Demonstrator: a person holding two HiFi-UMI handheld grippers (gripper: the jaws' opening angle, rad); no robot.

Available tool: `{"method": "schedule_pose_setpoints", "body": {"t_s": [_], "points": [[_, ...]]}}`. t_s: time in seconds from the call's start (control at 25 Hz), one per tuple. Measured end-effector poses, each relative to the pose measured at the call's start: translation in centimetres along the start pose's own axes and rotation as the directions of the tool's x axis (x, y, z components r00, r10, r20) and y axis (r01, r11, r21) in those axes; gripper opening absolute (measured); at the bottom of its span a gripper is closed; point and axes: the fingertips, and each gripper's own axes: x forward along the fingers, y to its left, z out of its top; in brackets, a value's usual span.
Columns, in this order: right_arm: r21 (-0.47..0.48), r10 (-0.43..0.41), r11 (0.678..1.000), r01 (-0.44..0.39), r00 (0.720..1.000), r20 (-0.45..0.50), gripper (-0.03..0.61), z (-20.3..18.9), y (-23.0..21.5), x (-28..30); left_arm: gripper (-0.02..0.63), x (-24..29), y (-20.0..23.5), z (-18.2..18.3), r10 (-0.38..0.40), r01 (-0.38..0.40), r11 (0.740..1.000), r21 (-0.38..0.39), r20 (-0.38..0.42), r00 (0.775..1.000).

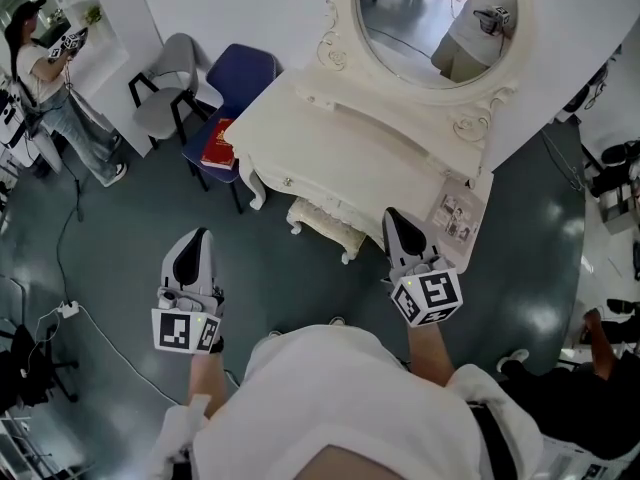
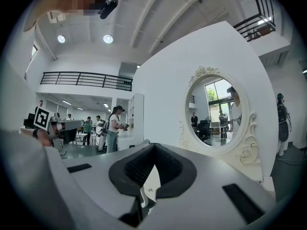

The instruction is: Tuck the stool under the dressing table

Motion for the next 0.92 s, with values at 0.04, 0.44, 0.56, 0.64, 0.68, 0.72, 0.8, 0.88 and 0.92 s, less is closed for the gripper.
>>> {"method": "schedule_pose_setpoints", "body": {"t_s": [0.04,0.44,0.56,0.64,0.68,0.72,0.8,0.88,0.92], "points": [[0.001,-0.001,1.000,0.001,1.000,-0.001,0.002,-0.1,-0.1,0.0,0.015,0.1,0.0,0.0,0.000,0.000,1.000,0.002,0.000,1.000],[0.002,0.015,1.000,-0.015,1.000,0.014,0.002,0.4,0.4,1.3,0.015,0.0,0.6,-0.3,0.015,-0.015,1.000,-0.002,-0.002,1.000],[0.001,0.018,1.000,-0.018,1.000,0.020,0.002,0.6,0.5,1.6,0.015,-0.1,0.9,-0.4,0.021,-0.021,1.000,-0.006,-0.008,1.000],[0.002,0.017,1.000,-0.017,1.000,0.024,0.002,0.7,0.4,1.8,0.015,-0.1,0.9,-0.4,0.021,-0.021,1.000,-0.004,-0.008,1.000],[0.003,0.017,1.000,-0.017,1.000,0.025,0.002,0.7,0.4,1.9,0.015,-0.1,0.9,-0.3,0.022,-0.022,1.000,-0.003,-0.007,1.000],[0.005,0.018,1.000,-0.018,1.000,0.025,0.002,0.7,0.5,1.9,0.015,-0.1,1.0,-0.3,0.023,-0.023,1.000,-0.002,-0.007,1.000],[0.009,0.020,1.000,-0.020,1.000,0.024,0.002,0.5,0.6,2.0,0.015,-0.1,1.1,-0.4,0.026,-0.026,1.000,-0.004,-0.006,1.000],[0.013,0.022,1.000,-0.022,1.000,0.021,0.002,0.3,0.6,1.9,0.015,-0.1,1.2,-0.6,0.027,-0.027,1.000,-0.008,-0.007,1.000],[0.015,0.022,1.000,-0.023,1.000,0.020,0.002,0.1,0.7,1.9,0.015,0.0,1.2,-0.7,0.028,-0.028,1.000,-0.010,-0.008,1.000]]}}
